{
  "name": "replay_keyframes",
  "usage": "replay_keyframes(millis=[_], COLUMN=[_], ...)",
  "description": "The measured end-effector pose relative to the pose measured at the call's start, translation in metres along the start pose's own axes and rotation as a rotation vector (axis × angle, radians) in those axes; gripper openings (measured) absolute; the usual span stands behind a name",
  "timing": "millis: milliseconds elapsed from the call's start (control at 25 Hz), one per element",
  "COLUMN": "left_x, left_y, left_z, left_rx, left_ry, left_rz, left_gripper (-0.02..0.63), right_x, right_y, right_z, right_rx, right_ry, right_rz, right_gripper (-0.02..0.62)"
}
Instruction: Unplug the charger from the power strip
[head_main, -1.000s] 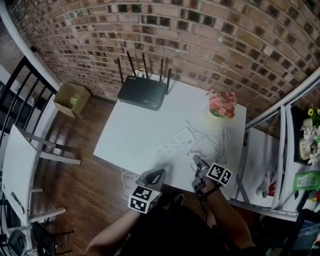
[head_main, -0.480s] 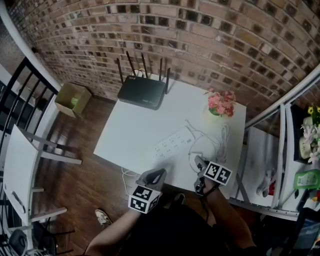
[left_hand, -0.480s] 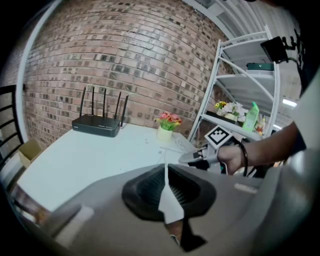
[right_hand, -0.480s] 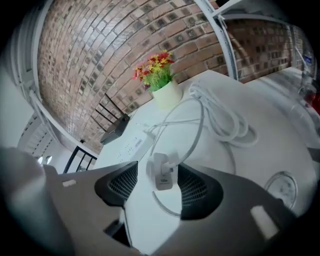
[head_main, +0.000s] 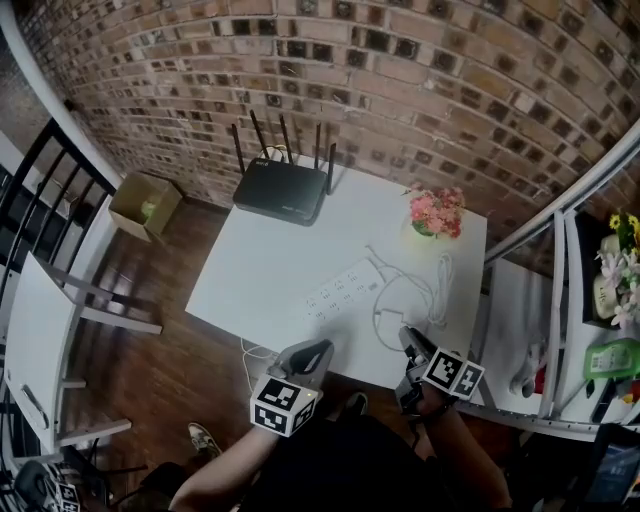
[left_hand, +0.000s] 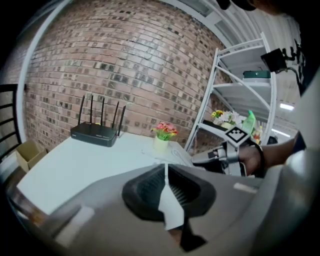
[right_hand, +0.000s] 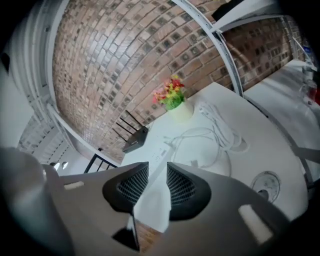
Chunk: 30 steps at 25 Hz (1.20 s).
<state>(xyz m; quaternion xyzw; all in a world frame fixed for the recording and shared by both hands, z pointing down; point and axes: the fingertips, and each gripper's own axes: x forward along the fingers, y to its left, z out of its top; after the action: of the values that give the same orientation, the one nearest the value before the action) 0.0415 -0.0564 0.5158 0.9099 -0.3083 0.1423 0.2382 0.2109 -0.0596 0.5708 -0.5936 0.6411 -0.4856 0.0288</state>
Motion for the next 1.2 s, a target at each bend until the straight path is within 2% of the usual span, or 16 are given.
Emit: replay_keyframes(millis=[120, 200, 440, 600, 960, 1200], left_x=[-0.009, -0.016, -0.037, -0.044, -0.044, -0.044], left_y=[-0.012, -0.022, -0.054, -0.067, -0.072, -0.074], left_z=[0.021, 0.037, 0.073, 0.085, 0.075, 0.079], left_rx=[0.009, 0.02, 0.052, 0.055, 0.018, 0.028], left_ry=[-0.053, -0.095, -0.184, -0.216, -0.191, -0.19], left_rz=[-0.015, -0.027, -0.069, -0.082, -0.079, -0.075], left_gripper=[0.02, 0.02, 0.02, 0.018, 0.018, 0.017], right_x=[-0.021, -0.035, -0.069, -0.081, -0.084, -0.084], right_y=[0.043, 0.075, 0.143, 0.164, 0.17, 0.17], right_z=[0.02, 0.031, 0.042, 0.033, 0.02, 0.02], right_rx=[-0.081, -0.166, -0.475, -0.599, -0.641, -0.658], right_ry=[-0.062, -0.103, -0.187, -0.22, -0.228, -0.232], right_rz=[0.094, 0.155, 0.237, 0.265, 0.28, 0.271], right_gripper=[0.042, 0.021, 0.012, 0.012, 0.012, 0.012])
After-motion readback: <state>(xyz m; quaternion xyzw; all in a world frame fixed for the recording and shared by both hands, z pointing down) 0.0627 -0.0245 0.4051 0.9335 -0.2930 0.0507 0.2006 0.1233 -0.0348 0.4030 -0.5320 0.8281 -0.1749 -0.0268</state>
